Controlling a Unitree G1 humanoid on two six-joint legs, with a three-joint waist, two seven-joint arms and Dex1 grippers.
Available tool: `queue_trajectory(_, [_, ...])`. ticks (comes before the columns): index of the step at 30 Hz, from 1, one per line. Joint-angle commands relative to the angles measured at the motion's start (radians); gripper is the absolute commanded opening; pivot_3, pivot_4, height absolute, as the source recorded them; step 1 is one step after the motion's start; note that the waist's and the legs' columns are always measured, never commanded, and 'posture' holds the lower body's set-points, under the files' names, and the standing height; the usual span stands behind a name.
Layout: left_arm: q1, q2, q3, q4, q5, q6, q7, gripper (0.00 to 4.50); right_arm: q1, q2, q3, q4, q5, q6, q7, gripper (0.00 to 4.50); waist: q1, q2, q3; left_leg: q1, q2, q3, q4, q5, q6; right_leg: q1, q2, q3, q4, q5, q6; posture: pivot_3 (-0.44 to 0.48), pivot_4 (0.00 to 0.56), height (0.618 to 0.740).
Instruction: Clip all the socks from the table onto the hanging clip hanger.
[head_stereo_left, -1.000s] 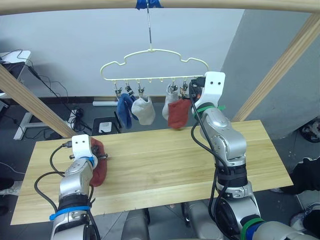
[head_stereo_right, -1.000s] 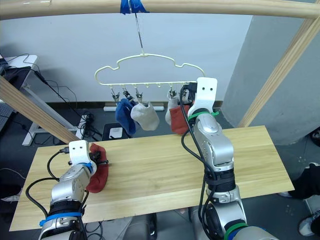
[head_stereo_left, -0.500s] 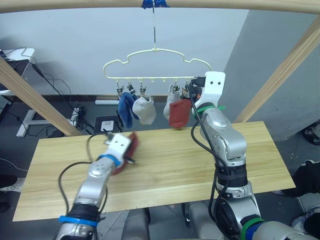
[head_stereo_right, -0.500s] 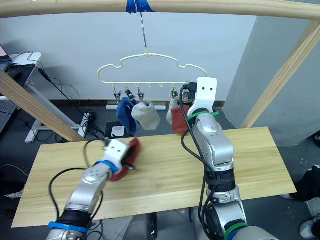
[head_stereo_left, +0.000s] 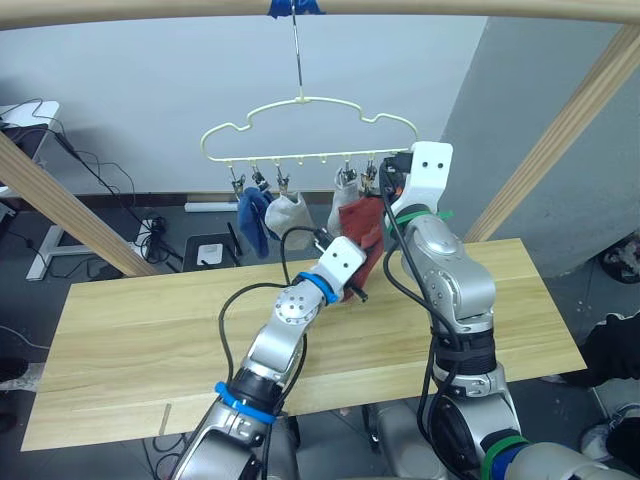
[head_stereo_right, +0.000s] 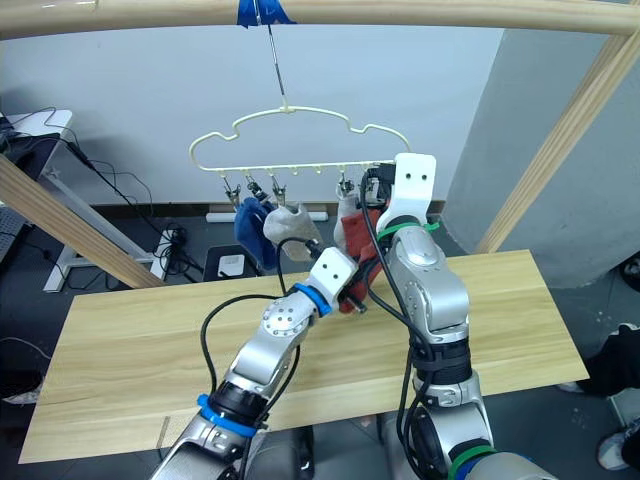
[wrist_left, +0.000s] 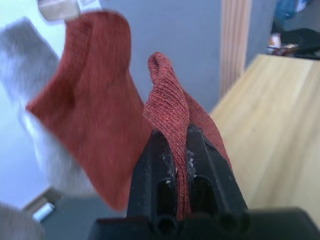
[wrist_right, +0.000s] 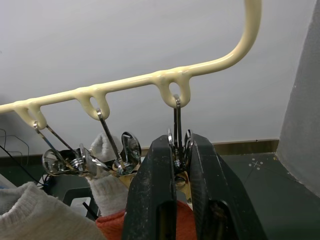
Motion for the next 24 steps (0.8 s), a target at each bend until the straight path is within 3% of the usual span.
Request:
queue_trajectory(1, [-0.055,-0.039,0.0,0.048,0.02,-0.051,0.046,0.0,-0.025,0.003,0.004,-0.061,0.001,-0.003,0.003,0.04,0.0,0.0,0.0,0.0,0.0,0.0,0.0,0.0,0.0,0.0,0.0,0.0,0.0,0.0,0.0,-0.236,0.224,0.74])
queue_trajectory(12, [-0.127,-0.091,0.039,0.131,0.026,-0.092,0.133,0.0,-0.024,-0.002,0.011,-0.07,-0.006,0.002,0.005,0.04,0.0,0.0,0.0,-0.001,0.0,0.0,0.0,0.0,0.0,0.0,0.0,0.0,-0.001,0.0,0.0,-0.244,0.227,0.74])
queue_trajectory(24, [-0.164,-0.108,0.043,0.137,0.02,-0.089,0.137,0.0,-0.023,-0.004,0.015,-0.068,-0.012,0.007,0.006,0.04,0.0,0.0,0.0,-0.001,0.0,0.0,0.0,0.0,0.0,0.0,0.0,0.0,-0.001,0.0,0.0,-0.244,0.227,0.74])
